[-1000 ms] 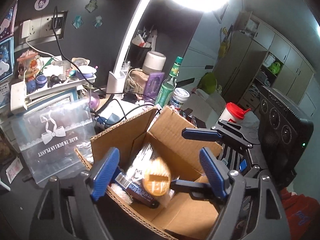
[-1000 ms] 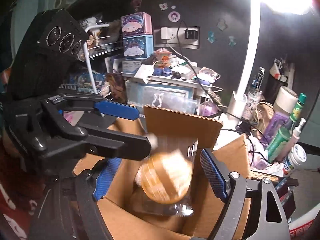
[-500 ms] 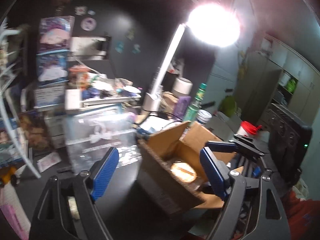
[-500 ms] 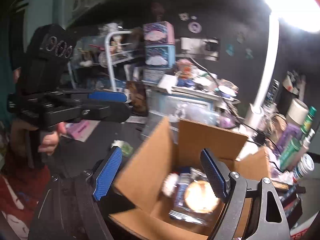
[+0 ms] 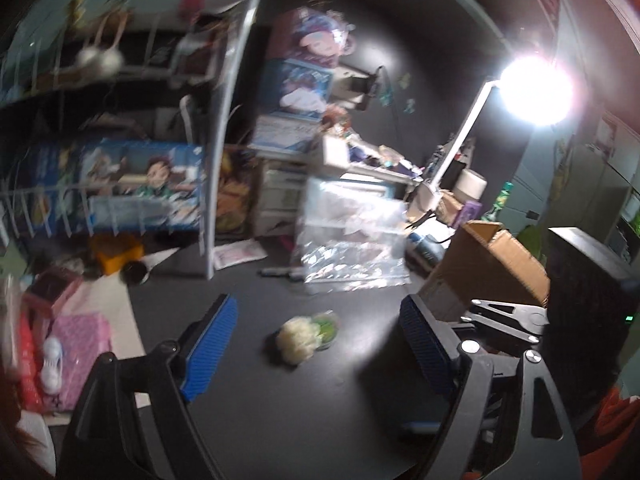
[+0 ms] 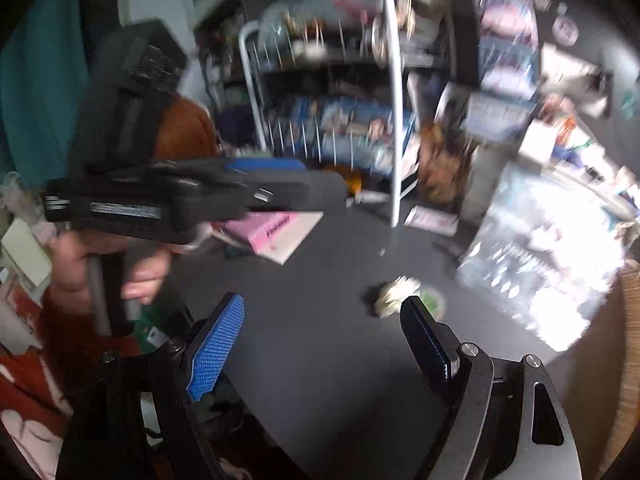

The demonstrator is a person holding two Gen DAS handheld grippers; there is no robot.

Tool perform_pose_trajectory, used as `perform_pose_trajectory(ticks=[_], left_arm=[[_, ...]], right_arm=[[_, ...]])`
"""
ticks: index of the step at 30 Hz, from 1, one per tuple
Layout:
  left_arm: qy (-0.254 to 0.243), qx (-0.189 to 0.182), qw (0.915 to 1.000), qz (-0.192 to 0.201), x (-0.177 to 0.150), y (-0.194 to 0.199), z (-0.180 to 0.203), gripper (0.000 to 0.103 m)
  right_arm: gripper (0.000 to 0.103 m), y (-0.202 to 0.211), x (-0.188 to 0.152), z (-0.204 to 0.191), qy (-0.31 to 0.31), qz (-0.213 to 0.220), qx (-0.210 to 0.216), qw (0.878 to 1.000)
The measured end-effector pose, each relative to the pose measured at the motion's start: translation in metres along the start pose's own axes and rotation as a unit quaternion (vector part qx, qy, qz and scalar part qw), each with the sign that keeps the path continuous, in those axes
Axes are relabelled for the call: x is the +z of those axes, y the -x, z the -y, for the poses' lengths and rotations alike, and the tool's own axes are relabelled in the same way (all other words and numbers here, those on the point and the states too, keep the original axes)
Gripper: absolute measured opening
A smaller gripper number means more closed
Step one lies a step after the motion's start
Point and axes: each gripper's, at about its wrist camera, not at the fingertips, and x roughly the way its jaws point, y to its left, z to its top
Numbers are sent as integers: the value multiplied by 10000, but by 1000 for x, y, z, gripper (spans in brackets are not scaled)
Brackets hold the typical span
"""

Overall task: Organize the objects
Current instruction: 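Move the right gripper back toward the white flower and jelly cup, then grasp the white fabric flower with the right gripper and lift it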

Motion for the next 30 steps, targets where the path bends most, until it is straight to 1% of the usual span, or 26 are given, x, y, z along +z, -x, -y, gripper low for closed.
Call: perform_pose_trajectory(ticks=[1, 2, 4, 9, 13, 19, 20, 21, 24, 26, 28, 29, 30], left_arm=[[50, 38, 10000, -39, -5, -2, -8, 81], [90, 53, 9999, -73, -9, -3, -15, 81], [185, 43, 9997, -147, -18, -6, -28, 81], [345, 37, 9991, -251, -26, -13, -51, 81], [383, 70, 9987, -317, -27, -19, -62, 81], [460, 77, 9982, -371, -27, -26, -76, 81], [466, 78, 9982, -382, -27, -27, -77, 81], [468, 72, 9981, -394, -27, -28, -78, 81], [473, 47, 9980, -424, -27, -31, -79, 81], [479, 45, 9979, -437, -27, -31, -79, 81], [480, 55, 9978, -447, -27, -31, -78, 81], [480, 55, 9978, -455, -27, -31, -78, 81], [482, 53, 9978, -462, -27, -31, -78, 81]], right_arm=[[77, -13, 0, 3, -38, -105, -77, 9999], [72, -27, 0, 7, -78, -198, -137, 9997], [68, -54, 1, 18, -165, -362, -137, 9991], [65, -90, 4, 42, -398, -613, -208, 9971], [65, -109, 4, 54, -458, -730, -239, 9960], [64, -124, 8, 57, -376, -802, -327, 9955], [60, -128, 9, 57, -322, -814, -383, 9954], [58, -131, 9, 57, -291, -835, -420, 9952], [47, -140, 10, 59, -279, -926, -530, 9939], [35, -142, 10, 59, -204, -957, -669, 9930], [29, -141, 11, 59, -158, -940, -739, 9927], [23, -140, 10, 59, -157, -920, -740, 9929], [21, -139, 10, 58, -147, -905, -737, 9931]])
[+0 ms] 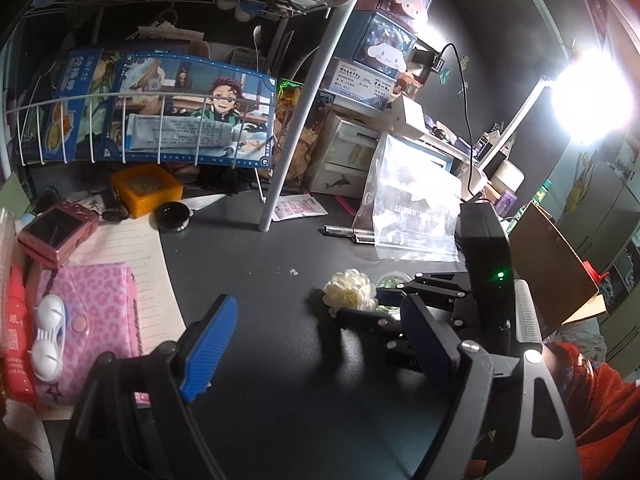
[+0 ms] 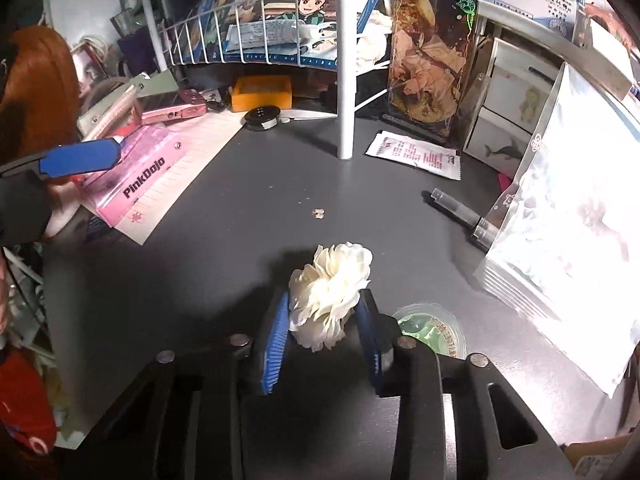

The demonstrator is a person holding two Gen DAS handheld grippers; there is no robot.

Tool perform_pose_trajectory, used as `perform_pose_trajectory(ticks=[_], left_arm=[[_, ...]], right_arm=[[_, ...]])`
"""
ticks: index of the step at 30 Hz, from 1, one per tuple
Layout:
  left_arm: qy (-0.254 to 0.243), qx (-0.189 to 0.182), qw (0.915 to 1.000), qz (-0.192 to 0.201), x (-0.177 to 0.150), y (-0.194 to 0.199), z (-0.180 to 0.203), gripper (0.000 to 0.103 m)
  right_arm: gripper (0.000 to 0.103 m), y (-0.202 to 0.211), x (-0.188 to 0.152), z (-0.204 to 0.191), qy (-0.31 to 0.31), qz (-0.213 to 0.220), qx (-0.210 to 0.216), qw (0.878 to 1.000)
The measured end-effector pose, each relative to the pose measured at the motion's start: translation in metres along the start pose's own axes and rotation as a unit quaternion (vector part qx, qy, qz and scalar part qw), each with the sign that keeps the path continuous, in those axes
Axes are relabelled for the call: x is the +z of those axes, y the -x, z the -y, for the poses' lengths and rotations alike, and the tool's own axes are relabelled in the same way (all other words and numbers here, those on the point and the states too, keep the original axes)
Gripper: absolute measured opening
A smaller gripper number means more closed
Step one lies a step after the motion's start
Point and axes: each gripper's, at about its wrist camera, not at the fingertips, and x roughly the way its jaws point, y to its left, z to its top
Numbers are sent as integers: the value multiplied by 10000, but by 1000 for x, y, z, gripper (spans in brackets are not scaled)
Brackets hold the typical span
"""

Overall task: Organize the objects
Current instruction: 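Grasp the white fabric flower with the right gripper and lift it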

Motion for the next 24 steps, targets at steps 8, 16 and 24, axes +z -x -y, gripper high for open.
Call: perform_pose_trajectory(ticks=[8, 16, 24], left_arm=[[-146, -323, 9992, -164, -4, 5, 20, 81], [-430, -1111, 9927, -191, -2, 23, 68, 73], [-856, -1769, 9804, -110, 21, 35, 135, 45]], right_arm=[[20, 44, -10, -22, 51, 311, 489, 9983], [20, 136, -26, -54, 364, 1131, 681, 9906], [20, 210, -49, -38, 382, 1727, 351, 9836]])
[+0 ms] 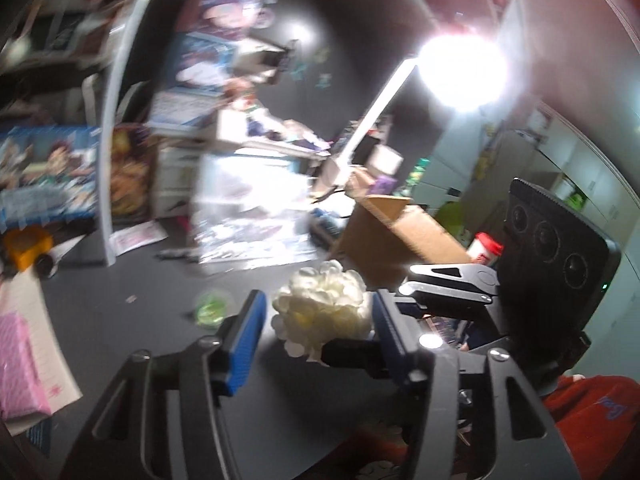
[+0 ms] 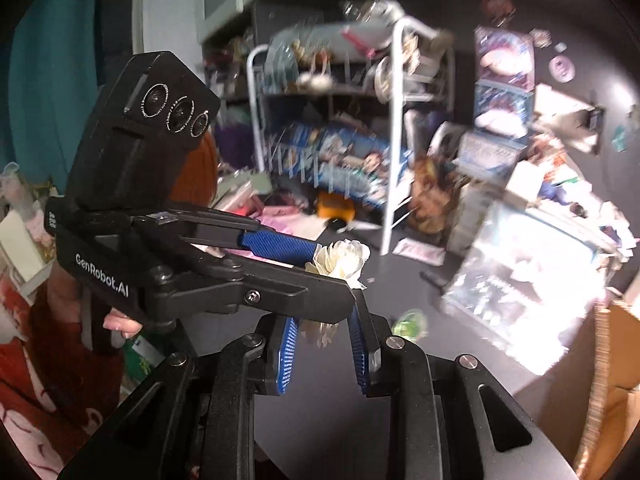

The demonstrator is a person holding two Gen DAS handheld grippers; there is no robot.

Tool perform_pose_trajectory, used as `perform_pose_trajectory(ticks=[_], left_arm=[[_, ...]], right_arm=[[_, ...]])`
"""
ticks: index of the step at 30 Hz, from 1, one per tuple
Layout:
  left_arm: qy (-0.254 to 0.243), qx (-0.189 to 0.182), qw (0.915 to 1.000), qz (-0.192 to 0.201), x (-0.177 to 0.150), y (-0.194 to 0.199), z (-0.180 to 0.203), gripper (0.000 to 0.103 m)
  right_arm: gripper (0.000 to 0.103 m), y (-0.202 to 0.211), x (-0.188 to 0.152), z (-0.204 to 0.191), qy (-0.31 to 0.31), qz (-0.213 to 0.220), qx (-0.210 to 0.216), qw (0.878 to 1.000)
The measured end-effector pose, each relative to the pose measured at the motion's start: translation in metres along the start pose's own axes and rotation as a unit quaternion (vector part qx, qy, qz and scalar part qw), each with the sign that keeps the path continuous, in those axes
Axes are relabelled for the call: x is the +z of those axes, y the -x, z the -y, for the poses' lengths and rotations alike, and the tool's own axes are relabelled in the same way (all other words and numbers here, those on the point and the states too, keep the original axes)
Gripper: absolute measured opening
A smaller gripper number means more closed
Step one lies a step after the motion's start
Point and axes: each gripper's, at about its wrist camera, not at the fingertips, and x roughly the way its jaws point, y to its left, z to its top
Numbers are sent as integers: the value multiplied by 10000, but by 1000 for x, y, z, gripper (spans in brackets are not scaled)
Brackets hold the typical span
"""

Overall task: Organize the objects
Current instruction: 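Grasp the white fabric flower with the right gripper and lift it, then carry the white flower into the cardboard box and open the right gripper, then return the right gripper to the desk over the green jelly cup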

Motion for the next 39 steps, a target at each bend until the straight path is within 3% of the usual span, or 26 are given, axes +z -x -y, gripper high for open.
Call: perform_pose_trajectory(ticks=[6, 15, 23, 25, 27, 28, 32, 39], left_arm=[[-369, -297, 9988, -103, 30, -35, 46, 39], [-780, -688, 9929, -576, 69, -115, 103, 38], [-811, -564, 9893, -1073, 70, -159, 120, 39], [-832, -491, 9889, -1132, 69, -162, 122, 42], [-869, -344, 9895, -1100, 68, -160, 121, 62], [-899, -255, 9902, -1040, 68, -157, 122, 67], [-886, -311, 9919, -854, 71, -140, 120, 81], [-806, 31, 9957, -451, 69, -102, 106, 82]], right_arm=[[20, 50, -7, 39, -258, 225, -333, 9989], [20, 105, -29, 109, -784, 279, -840, 9930], [22, 111, -54, 146, -1193, 16, -722, 9902], [23, 111, -56, 148, -1245, -19, -711, 9897], [33, 113, -59, 149, -1251, -51, -764, 9892], [39, 115, -59, 148, -1249, -50, -781, 9891], [40, 122, -62, 146, -1263, -28, -888, 9880], [40, 121, -58, 138, -1207, -34, -909, 9885]])
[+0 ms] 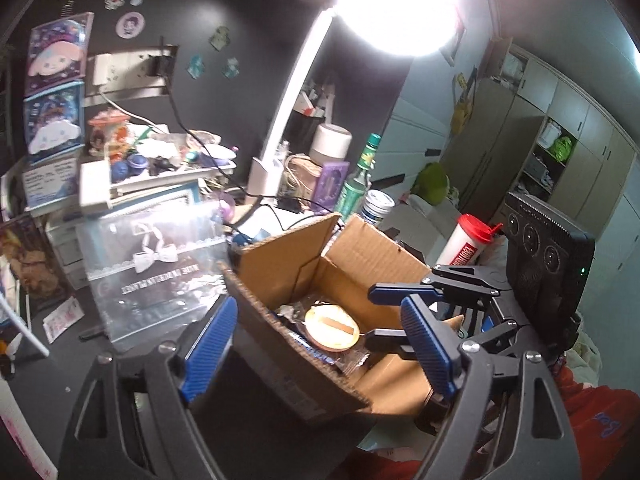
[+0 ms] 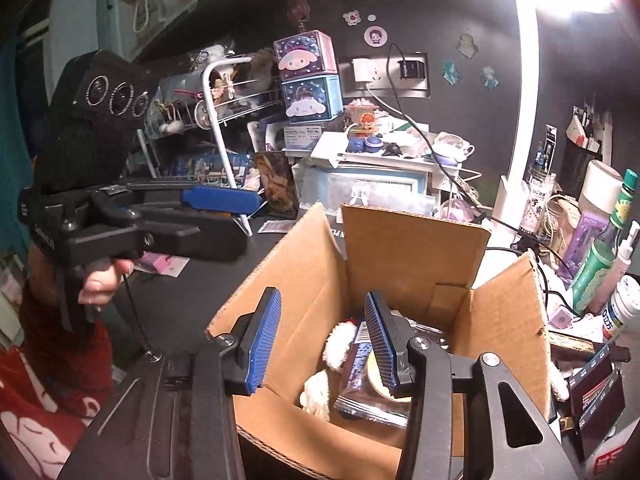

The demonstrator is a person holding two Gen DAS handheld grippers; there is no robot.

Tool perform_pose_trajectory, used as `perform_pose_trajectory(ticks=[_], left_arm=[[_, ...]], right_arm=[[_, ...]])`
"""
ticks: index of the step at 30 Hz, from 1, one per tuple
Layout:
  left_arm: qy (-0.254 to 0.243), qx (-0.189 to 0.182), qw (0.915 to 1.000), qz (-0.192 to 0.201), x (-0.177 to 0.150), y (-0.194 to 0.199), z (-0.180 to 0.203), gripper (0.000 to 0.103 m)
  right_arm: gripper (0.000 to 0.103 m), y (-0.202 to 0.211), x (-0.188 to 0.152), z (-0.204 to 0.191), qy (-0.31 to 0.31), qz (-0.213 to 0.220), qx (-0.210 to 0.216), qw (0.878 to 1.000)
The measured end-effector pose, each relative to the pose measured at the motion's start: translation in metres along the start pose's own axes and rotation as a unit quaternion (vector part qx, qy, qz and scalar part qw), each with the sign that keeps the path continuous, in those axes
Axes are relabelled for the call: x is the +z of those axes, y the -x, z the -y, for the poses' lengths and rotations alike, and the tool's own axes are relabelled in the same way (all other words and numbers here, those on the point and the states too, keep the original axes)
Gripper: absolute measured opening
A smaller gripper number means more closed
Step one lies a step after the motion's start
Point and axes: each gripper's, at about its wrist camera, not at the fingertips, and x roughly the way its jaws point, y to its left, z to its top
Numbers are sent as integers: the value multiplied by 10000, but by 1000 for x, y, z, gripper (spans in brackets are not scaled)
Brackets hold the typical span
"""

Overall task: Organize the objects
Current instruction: 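Return the right gripper to the desk over the green jelly cup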

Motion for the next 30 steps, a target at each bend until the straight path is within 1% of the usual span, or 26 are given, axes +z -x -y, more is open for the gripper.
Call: perform_pose_trajectory(ticks=[4, 9, 10, 14, 16, 19, 22, 24, 26, 30], left_arm=[[131, 219, 9993, 280, -12, 31, -16, 85], [256, 688, 9959, 520, -37, 66, -42, 86], [291, 796, 9948, 556, -44, 74, -50, 86], [477, 1012, 9918, 609, -66, 90, -77, 86], [596, 1099, 9902, 619, -77, 95, -91, 86], [758, 1345, 9863, 574, -95, 98, -115, 86], [948, 1519, 9826, 485, -113, 96, -139, 86], [1046, 1521, 9818, 447, -120, 93, -149, 86], [1163, 1488, 9812, 397, -127, 89, -161, 86], [1279, 1525, 9797, 252, -135, 78, -177, 86]], right_arm=[[40, -4, 7, -25, 194, 54, 149, 9997], [40, -22, 16, -79, 645, 70, 372, 9972], [40, -28, 17, -89, 708, 37, 431, 9965], [40, -63, 19, -128, 890, -195, 734, 9931], [41, -86, 15, -143, 920, -347, 798, 9920], [44, -117, 10, -156, 937, -597, 817, 9904], [44, -158, 1, -156, 893, -891, 667, 9898], [44, -181, -4, -150, 810, -1019, 532, 9901], [44, -204, -9, -141, 719, -1117, 306, 9907], [44, -239, -12, -123, 592, -1162, -131, 9914]])
